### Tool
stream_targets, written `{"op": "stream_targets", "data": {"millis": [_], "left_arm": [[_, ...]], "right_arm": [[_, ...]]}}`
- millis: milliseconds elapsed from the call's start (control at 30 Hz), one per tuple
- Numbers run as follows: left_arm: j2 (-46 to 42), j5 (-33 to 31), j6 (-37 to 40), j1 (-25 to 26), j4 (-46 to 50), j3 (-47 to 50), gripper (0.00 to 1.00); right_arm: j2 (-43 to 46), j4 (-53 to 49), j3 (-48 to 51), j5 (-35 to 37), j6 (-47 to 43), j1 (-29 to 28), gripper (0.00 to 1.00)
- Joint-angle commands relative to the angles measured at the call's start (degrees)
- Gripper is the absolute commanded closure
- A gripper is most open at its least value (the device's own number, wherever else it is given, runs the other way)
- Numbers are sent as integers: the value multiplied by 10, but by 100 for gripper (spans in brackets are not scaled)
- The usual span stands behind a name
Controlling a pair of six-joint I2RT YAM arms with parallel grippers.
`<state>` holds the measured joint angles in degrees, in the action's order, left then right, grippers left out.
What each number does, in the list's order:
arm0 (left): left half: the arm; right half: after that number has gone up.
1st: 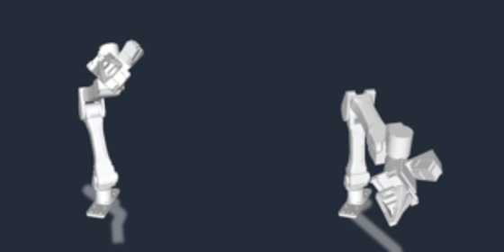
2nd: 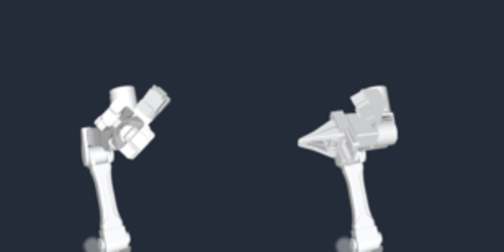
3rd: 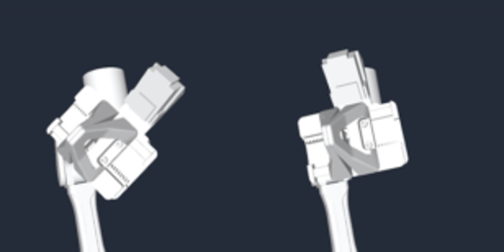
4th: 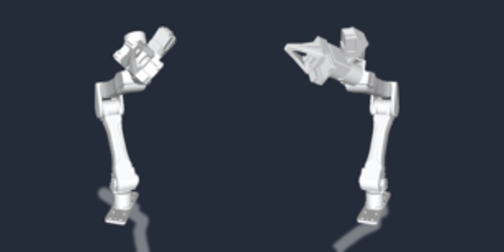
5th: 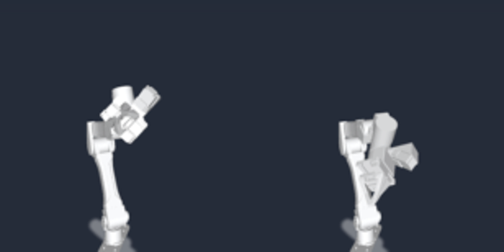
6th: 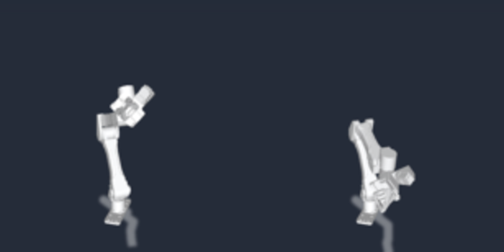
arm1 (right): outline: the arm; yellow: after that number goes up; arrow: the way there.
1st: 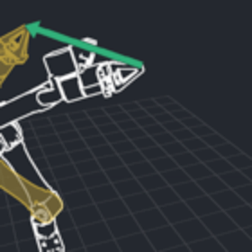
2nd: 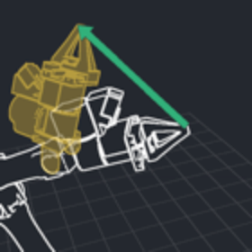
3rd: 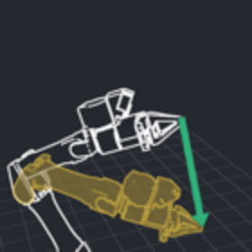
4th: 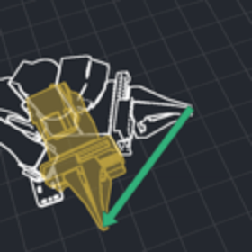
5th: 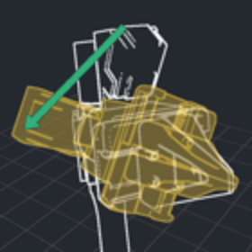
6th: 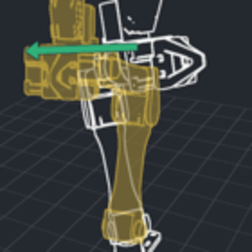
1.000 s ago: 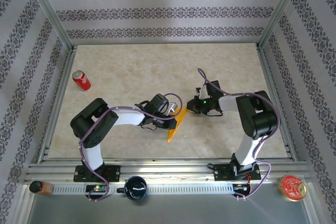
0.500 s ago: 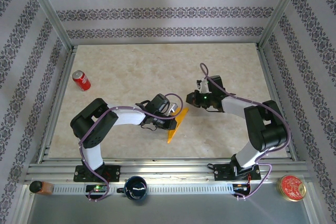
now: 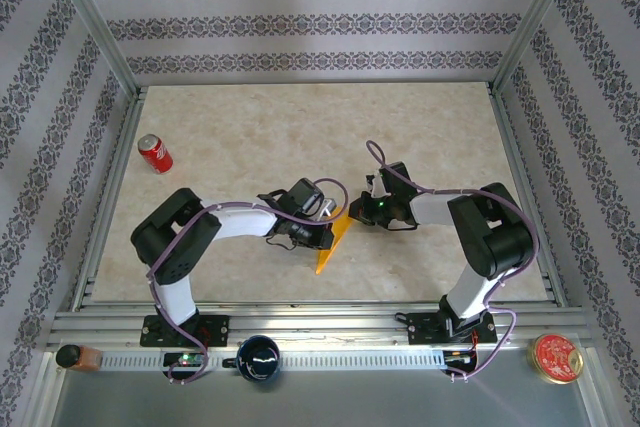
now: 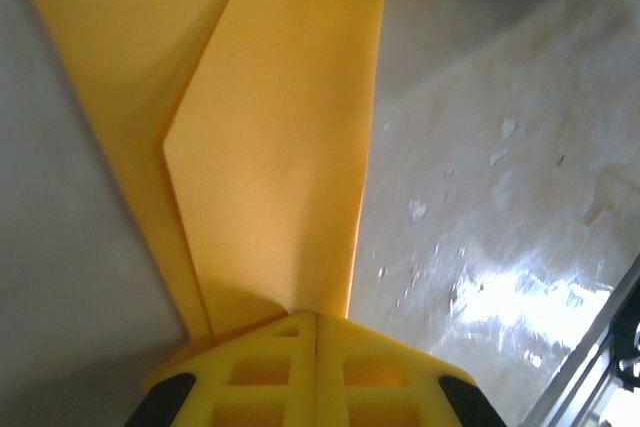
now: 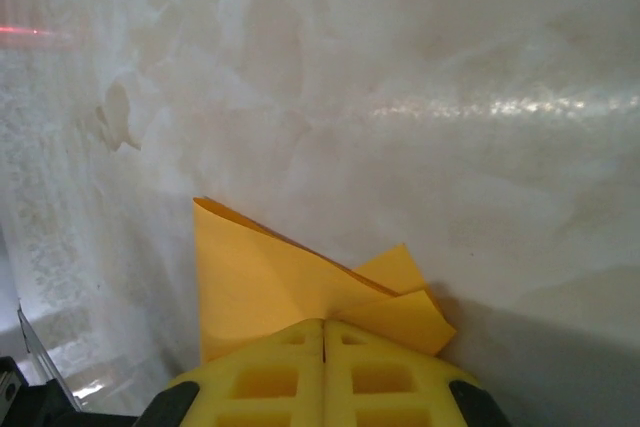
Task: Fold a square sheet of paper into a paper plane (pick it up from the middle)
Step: Fold the wing for the fifth time at the center of the table.
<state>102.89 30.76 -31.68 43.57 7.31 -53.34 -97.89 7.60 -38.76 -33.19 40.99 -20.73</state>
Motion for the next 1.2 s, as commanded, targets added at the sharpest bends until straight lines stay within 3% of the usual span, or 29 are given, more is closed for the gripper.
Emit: {"op": "stream_targets", "data": {"millis": [0,200,467,767,1167], "left_arm": [[-42,-7,-19,11,62,-24,100],[-11,16,-79,12,39,-87,98],[60,16,-101,13,26,-128,98],[76,16,-109,19,14,-59,97],[-24,32,-145,31,-40,92,96]], "right_arm": [[-16,-19,23,60,11,12,100],[-14,-40,14,68,5,8,100],[-10,-40,18,70,8,7,100],[-16,-48,19,73,8,8,100],[-25,-49,14,69,-6,11,100]]}}
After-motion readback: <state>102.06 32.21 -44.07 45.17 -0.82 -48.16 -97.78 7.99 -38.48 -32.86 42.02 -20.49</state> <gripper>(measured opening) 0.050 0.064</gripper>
